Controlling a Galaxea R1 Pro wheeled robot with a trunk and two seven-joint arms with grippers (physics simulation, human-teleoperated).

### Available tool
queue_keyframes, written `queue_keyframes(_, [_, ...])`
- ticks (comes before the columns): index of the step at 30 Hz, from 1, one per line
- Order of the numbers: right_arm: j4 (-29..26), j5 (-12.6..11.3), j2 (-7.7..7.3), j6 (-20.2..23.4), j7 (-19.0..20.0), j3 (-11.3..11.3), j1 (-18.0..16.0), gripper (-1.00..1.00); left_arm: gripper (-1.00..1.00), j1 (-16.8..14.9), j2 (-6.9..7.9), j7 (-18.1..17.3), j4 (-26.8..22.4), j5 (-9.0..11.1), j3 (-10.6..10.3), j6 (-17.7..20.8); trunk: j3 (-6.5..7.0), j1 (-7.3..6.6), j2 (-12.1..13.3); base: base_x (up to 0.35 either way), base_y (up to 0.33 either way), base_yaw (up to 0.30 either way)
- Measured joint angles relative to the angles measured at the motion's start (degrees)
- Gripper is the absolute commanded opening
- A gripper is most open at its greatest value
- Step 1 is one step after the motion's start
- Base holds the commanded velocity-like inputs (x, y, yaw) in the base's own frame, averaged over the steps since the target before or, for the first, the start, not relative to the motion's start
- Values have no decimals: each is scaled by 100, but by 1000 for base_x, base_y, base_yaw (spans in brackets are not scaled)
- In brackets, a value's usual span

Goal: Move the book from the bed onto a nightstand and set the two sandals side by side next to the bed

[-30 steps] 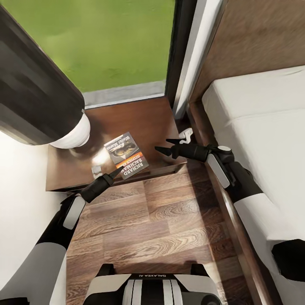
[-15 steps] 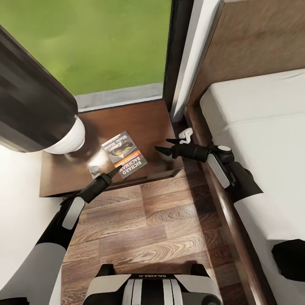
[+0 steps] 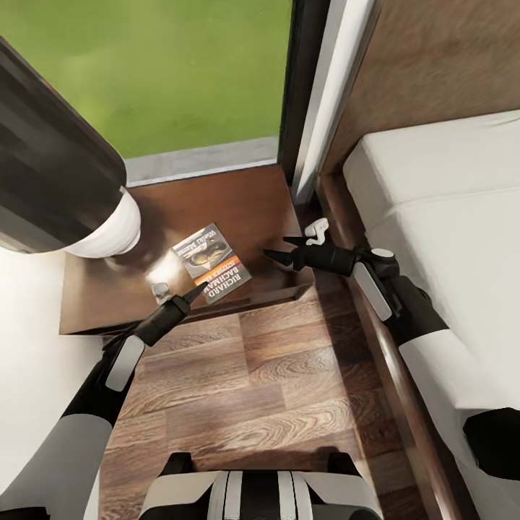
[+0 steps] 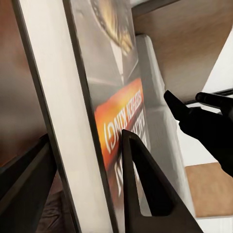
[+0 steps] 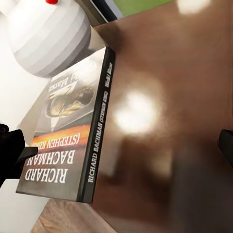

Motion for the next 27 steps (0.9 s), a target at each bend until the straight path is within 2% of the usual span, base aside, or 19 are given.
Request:
queue_keyframes(23, [3, 0, 0, 0, 0, 0, 1, 100, -100, 0, 0, 53, 4, 8, 0, 0, -413, 505, -923, 0, 0, 0])
queue_keyframes(27, [6, -1, 1, 0, -4, 0, 2, 100, -100, 0, 0, 38, 3, 21, 22, 3, -413, 506, -924, 0, 0, 0])
